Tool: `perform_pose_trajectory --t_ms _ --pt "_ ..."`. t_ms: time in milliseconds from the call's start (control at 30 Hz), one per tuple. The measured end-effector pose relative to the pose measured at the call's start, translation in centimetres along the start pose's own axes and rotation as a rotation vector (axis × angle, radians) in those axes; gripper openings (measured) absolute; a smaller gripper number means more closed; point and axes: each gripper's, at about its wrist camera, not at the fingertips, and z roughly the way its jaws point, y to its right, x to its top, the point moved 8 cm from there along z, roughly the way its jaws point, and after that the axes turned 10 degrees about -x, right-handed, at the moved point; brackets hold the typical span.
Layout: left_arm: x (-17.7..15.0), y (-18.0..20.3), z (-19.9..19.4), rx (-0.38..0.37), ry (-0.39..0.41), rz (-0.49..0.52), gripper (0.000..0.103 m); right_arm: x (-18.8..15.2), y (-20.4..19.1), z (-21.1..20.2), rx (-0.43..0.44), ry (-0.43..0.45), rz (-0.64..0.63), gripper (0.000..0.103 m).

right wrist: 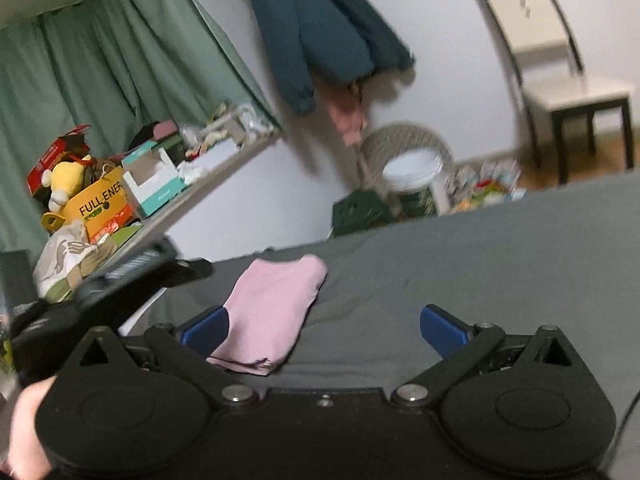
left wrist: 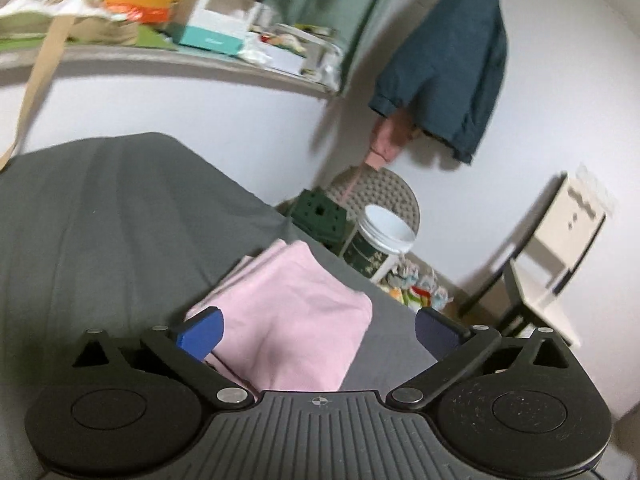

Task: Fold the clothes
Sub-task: 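Open both grippers and withdraw them from the bundle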

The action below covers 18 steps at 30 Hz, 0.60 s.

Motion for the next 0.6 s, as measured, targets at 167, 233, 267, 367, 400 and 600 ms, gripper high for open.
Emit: perform_pose_trajectory --t_ms 167,233,267,367,400,600 --pt "-0.2 2.1 -0.4 0.053 -0.038 0.119 0.102 1.8 -0.2 -5.5 -0.151 0.089 -0.224 0.103" --pt "-0.6 2.5 -0.5 0.097 -0.059 0.157 0.102 1.2 -1.3 -5.8 -0.174 0.087 -0.349 0.103" --pt "-0.8 2.6 -0.5 0.119 -0.066 0.179 0.102 0.7 -1.8 -5.7 -0.166 0.09 -0.394 0.103" --pt "-1.2 3.0 -0.8 0.174 -0.072 0.239 0.102 -1.2 -2.6 -3.9 -0.156 0.118 -0.424 0.103" --pt "-1.3 3.1 -0.9 0.188 -0.07 0.252 0.102 -1.8 -2.6 -3.1 -0.165 0.12 -0.42 0.103" --pt "-1.1 2.8 -0.7 0.249 -0.115 0.237 0.102 -4.9 -1.7 2.0 -0.25 0.091 -0.376 0.103"
